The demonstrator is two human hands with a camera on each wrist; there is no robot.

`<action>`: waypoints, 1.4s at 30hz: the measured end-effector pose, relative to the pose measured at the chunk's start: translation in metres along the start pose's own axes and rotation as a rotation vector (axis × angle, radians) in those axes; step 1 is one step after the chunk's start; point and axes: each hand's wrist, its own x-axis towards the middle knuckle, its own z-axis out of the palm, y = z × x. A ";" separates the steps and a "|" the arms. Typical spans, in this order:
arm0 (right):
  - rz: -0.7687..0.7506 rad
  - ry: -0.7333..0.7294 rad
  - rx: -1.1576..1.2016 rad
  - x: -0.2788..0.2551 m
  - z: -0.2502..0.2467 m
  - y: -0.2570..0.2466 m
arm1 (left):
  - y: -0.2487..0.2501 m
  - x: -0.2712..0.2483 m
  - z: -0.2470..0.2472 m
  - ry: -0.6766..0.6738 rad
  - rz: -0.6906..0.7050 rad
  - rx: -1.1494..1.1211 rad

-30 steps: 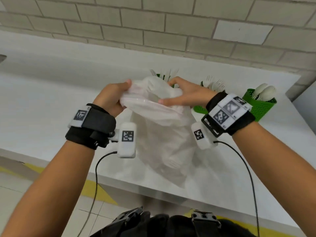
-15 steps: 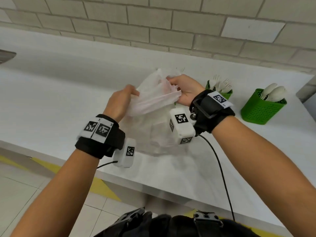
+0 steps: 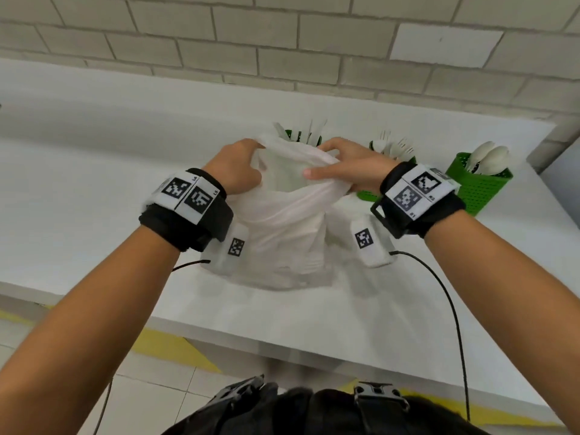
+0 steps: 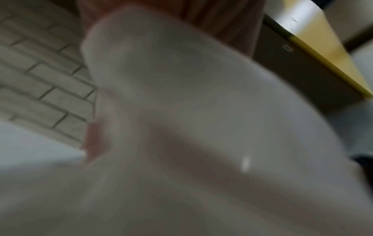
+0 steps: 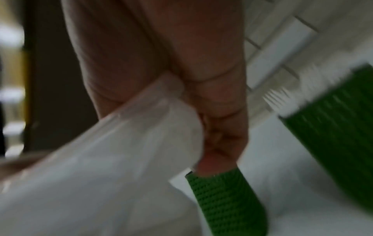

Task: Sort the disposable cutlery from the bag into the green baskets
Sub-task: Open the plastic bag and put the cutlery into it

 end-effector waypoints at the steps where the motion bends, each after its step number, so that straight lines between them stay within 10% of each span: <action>1: -0.052 0.105 -0.188 -0.002 0.001 -0.001 | 0.001 0.003 -0.001 0.005 -0.040 -0.087; 5: -0.277 0.555 -0.850 -0.022 0.018 -0.024 | 0.006 0.004 -0.005 0.079 -0.131 -0.420; 8: -0.148 0.424 -0.875 -0.032 0.029 -0.039 | 0.007 -0.002 -0.011 0.091 -0.137 -0.729; 12: -0.038 0.066 -0.560 -0.018 0.036 -0.034 | 0.000 -0.006 -0.006 -0.018 -0.196 -1.146; 20: 0.217 0.230 0.875 0.006 0.032 -0.013 | -0.010 -0.018 0.008 -0.429 -0.254 -1.508; 23: 0.229 0.225 0.980 0.007 0.030 -0.008 | -0.022 -0.019 0.004 -0.497 -0.218 -1.297; 27: 0.216 -0.039 0.405 -0.004 0.033 -0.015 | -0.025 -0.016 0.013 -0.366 -0.299 -0.681; 31: 0.181 0.100 -0.250 0.004 0.039 -0.006 | -0.027 -0.015 0.018 -0.284 -0.294 -0.574; 42: 0.091 0.373 0.536 0.029 0.034 -0.031 | -0.031 -0.011 -0.015 0.213 -0.021 -1.145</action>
